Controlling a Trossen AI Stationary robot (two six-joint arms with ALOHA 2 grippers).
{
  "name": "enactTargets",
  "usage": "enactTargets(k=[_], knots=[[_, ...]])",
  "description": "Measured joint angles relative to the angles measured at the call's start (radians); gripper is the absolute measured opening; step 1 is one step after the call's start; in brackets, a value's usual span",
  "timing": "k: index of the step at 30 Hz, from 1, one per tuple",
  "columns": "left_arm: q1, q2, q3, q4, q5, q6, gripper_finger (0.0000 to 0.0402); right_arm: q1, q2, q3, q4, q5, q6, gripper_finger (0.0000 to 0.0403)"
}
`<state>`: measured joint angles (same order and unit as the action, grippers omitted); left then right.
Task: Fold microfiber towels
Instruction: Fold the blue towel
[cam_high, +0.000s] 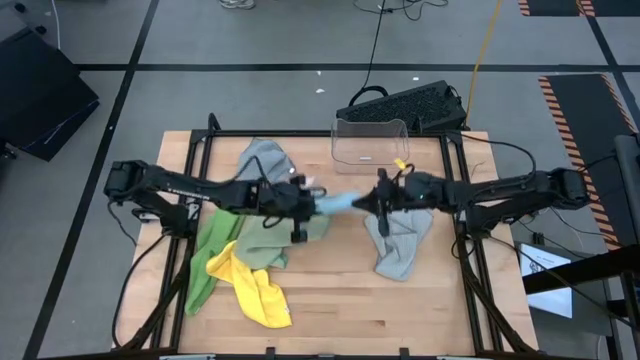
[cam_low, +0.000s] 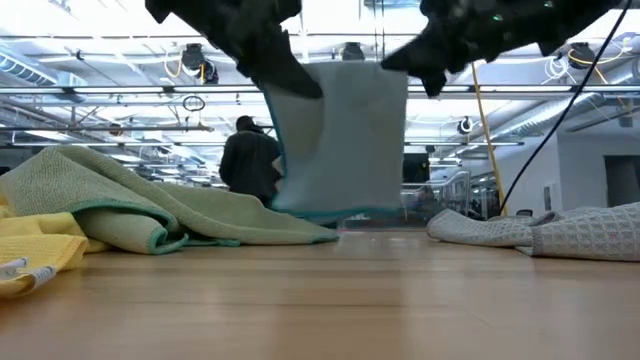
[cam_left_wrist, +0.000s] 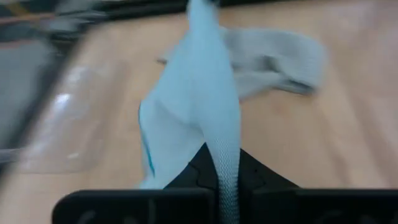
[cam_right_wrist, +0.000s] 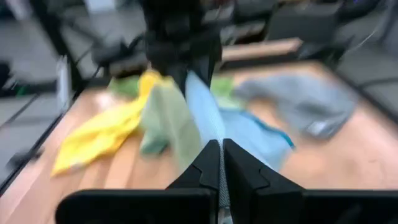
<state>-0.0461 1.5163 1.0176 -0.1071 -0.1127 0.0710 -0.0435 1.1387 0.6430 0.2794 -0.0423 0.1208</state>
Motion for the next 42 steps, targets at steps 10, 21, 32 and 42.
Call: enactTargets(k=[10,21,32,42], knots=[[-0.208,0.223,-0.001,0.138,0.176,-0.153,0.0018,0.255,0.130,-0.214,0.277,-0.020,0.209,0.0004],[-0.298,0.279,-0.002,0.223,0.236,-0.317,0.0021,0.431,0.410,-0.192,0.516,-0.011,0.339,0.0004],[-0.224,0.280,-0.004,0.067,0.055,-0.233,0.0026,0.400,0.434,-0.176,0.406,0.213,0.347,0.0004],[-0.097,0.280,-0.004,0.061,0.081,-0.120,0.0006,0.386,0.434,-0.177,0.314,0.325,0.344,0.0004]])
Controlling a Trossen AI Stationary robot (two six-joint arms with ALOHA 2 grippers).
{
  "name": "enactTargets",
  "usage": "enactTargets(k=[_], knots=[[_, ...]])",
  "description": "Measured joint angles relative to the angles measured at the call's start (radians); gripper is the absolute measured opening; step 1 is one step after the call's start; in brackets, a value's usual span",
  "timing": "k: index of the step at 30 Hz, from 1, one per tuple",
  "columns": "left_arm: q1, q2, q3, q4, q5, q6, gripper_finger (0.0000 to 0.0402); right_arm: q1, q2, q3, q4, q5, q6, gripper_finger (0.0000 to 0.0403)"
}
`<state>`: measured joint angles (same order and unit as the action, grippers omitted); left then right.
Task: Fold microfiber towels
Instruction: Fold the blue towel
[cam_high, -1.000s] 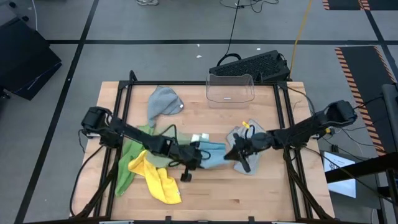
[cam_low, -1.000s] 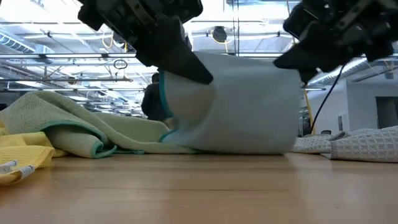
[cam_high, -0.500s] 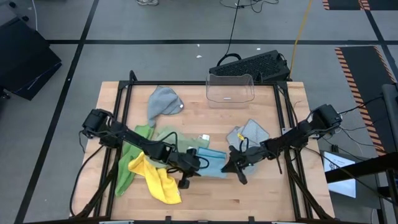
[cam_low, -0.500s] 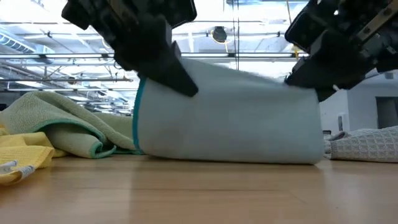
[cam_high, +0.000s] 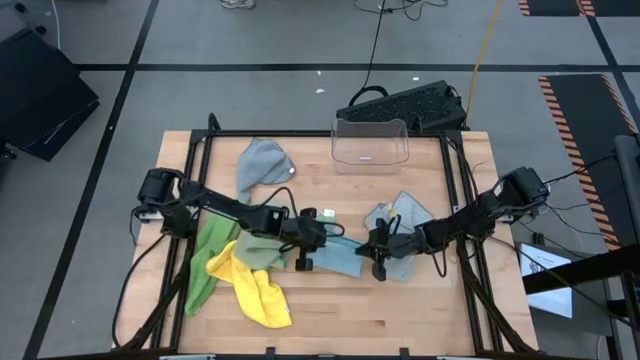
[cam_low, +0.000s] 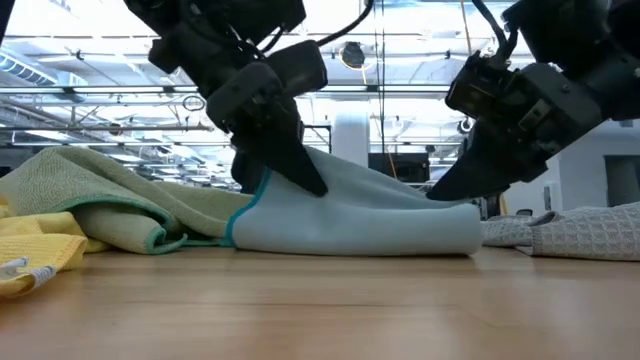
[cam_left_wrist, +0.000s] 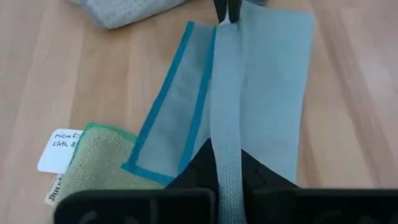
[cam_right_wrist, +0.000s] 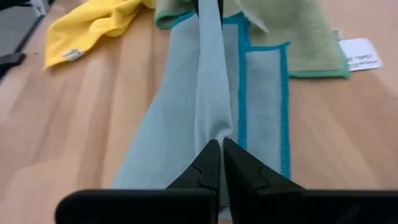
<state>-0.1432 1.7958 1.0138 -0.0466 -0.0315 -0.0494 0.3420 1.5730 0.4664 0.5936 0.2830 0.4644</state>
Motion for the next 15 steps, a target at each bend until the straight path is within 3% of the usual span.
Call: enactTargets(k=[4,11,15], knots=[[0.013,0.000,0.000,-0.007,0.000,-0.001,0.0025,-0.020,0.000,0.000,-0.007,0.032,-0.020,0.0004],[0.011,0.000,0.000,-0.006,-0.098,-0.014,0.0062,-0.037,0.000,0.000,-0.014,0.040,-0.030,0.0006],[0.010,0.015,0.001,-0.009,-0.108,-0.018,0.0094,-0.037,0.000,0.000,-0.021,0.113,-0.017,0.0028]])
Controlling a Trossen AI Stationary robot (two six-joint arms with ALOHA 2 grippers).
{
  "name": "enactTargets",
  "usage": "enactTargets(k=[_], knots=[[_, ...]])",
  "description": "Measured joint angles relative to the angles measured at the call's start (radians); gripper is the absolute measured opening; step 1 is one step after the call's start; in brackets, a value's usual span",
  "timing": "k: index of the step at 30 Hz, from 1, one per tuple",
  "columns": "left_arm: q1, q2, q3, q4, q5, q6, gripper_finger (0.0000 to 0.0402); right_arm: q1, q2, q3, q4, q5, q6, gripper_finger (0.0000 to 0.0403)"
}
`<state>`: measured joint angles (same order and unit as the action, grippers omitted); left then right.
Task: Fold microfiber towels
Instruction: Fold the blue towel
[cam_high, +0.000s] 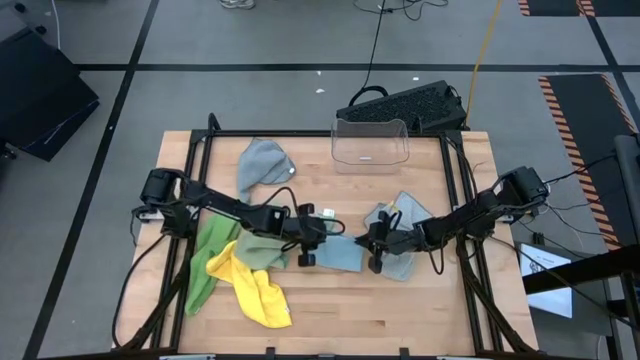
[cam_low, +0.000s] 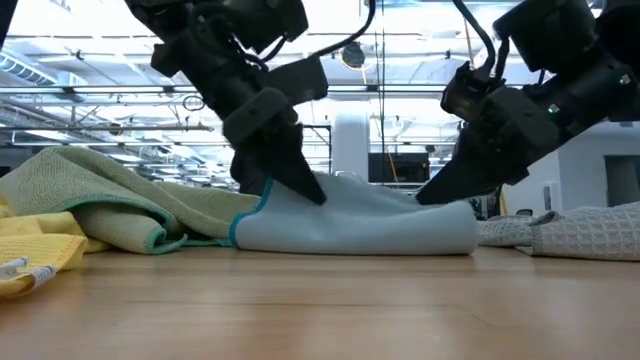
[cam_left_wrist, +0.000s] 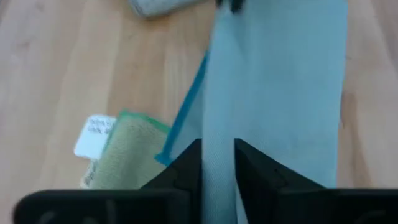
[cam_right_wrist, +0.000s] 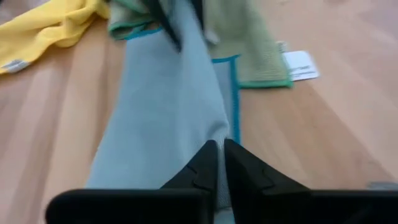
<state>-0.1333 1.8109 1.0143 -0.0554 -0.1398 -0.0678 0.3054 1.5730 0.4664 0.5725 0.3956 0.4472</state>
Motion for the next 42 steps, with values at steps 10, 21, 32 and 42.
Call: enactTargets(k=[10,21,32,42], knots=[[-0.002,-0.032,0.020,0.038,-0.103,-0.040,0.0200,0.003,-0.001,0.000,-0.014,0.154,-0.034,0.0119],[-0.125,-0.024,0.022,0.169,-0.105,0.010,0.0169,0.109,0.080,0.005,0.280,0.101,-0.091,0.0109],[-0.124,0.083,0.022,-0.009,-0.232,-0.112,0.0129,0.094,0.323,0.084,0.307,0.102,-0.097,0.0034],[-0.128,0.086,0.023,-0.045,-0.229,-0.112,0.0129,0.094,0.324,0.078,0.296,0.098,-0.052,0.0012]])
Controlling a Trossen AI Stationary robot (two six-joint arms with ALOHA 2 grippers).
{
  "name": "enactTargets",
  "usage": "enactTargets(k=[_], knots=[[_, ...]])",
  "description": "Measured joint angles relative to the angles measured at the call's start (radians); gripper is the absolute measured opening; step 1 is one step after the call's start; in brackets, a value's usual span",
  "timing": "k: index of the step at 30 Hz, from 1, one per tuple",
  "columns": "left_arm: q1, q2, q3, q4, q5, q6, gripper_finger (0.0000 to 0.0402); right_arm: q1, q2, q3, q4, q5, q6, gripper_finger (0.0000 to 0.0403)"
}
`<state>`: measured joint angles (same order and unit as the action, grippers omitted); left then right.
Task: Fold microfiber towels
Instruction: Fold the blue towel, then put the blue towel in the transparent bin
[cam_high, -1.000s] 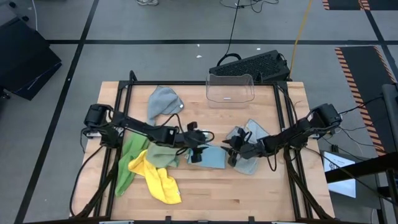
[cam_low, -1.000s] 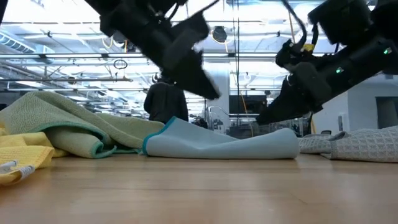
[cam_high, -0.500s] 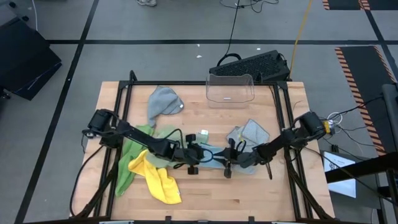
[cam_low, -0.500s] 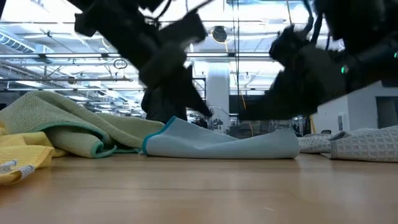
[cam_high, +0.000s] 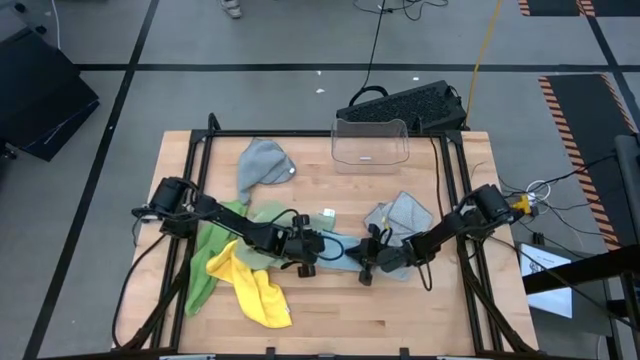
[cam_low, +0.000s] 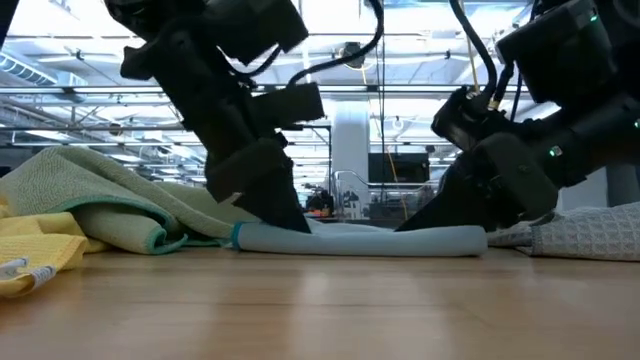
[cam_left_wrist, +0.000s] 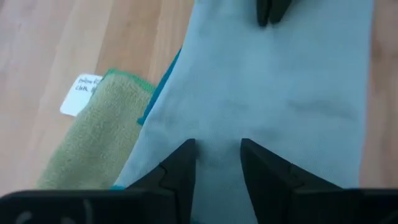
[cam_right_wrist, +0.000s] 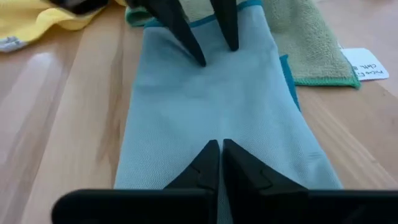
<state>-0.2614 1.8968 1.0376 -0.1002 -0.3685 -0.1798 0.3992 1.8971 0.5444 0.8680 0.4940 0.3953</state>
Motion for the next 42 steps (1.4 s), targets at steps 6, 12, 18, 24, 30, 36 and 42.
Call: enactTargets(k=[6,12,18,24,30,36,42], knots=[[-0.040,-0.080,0.002,0.078,0.002,0.003,0.0129,0.011,-0.145,0.000,-0.045,-0.020,-0.082,0.0035],[-0.130,-0.066,0.003,0.114,-0.009,0.068,0.0129,0.049,-0.271,-0.001,-0.219,-0.029,-0.124,0.0082],[-0.213,-0.021,0.000,0.031,-0.122,0.100,0.0154,0.107,-0.283,-0.001,-0.267,-0.026,-0.116,0.0109],[-0.194,-0.017,0.001,-0.065,-0.149,0.046,0.0213,0.139,-0.282,-0.001,-0.252,-0.022,-0.119,0.0110],[-0.151,-0.017,-0.008,-0.068,-0.043,0.066,0.0227,0.141,-0.282,-0.001,-0.249,-0.008,-0.119,0.0110],[-0.105,-0.017,-0.021,-0.084,0.019,0.070,0.0191,0.140,-0.283,-0.001,-0.245,0.035,-0.130,0.0110],[-0.054,-0.019,-0.020,-0.095,0.121,0.110,0.0120,0.138,-0.282,-0.001,-0.240,0.113,-0.107,0.0110]])
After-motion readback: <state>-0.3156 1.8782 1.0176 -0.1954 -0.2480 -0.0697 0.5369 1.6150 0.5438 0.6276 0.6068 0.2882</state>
